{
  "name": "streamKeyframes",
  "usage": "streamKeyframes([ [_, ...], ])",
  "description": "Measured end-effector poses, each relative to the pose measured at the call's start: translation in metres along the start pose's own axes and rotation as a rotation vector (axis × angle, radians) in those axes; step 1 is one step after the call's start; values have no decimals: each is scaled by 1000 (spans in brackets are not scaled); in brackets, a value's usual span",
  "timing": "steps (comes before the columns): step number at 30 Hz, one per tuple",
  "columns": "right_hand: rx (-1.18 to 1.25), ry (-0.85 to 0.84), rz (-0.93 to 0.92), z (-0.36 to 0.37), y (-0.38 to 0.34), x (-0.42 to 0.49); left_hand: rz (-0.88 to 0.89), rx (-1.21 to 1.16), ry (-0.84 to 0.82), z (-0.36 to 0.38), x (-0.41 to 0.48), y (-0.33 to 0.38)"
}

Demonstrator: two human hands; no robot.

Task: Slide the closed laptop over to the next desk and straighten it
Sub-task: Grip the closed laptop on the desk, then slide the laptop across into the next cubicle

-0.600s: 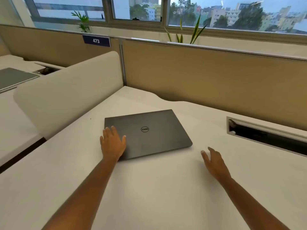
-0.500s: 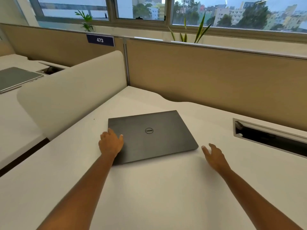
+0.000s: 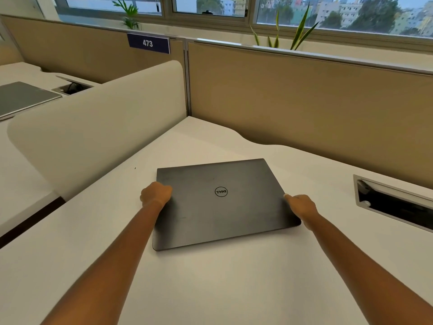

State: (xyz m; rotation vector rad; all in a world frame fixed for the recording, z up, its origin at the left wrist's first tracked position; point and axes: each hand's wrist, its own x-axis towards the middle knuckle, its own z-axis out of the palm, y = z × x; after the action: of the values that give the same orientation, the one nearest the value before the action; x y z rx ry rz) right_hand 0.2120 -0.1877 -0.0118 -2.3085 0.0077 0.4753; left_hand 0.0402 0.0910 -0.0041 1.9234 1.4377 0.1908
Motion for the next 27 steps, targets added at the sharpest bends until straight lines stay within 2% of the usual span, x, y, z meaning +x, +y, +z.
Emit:
streamKeyframes([
  [5, 180, -23, 147, 7, -1, 15, -75, -95, 21, 4, 9, -3],
  [10, 139, 58, 96, 18, 7, 20, -85, -157, 37, 6, 13, -8],
  [15, 154, 63, 56, 22, 14, 18, -135, -290, 11, 3, 10, -9],
  [22, 132, 113, 21, 6, 49, -2, -241, -519, -109, -1, -19, -14],
  [27, 132, 151, 16, -20, 85, -19, -253, -551, -175, 10, -56, -13],
])
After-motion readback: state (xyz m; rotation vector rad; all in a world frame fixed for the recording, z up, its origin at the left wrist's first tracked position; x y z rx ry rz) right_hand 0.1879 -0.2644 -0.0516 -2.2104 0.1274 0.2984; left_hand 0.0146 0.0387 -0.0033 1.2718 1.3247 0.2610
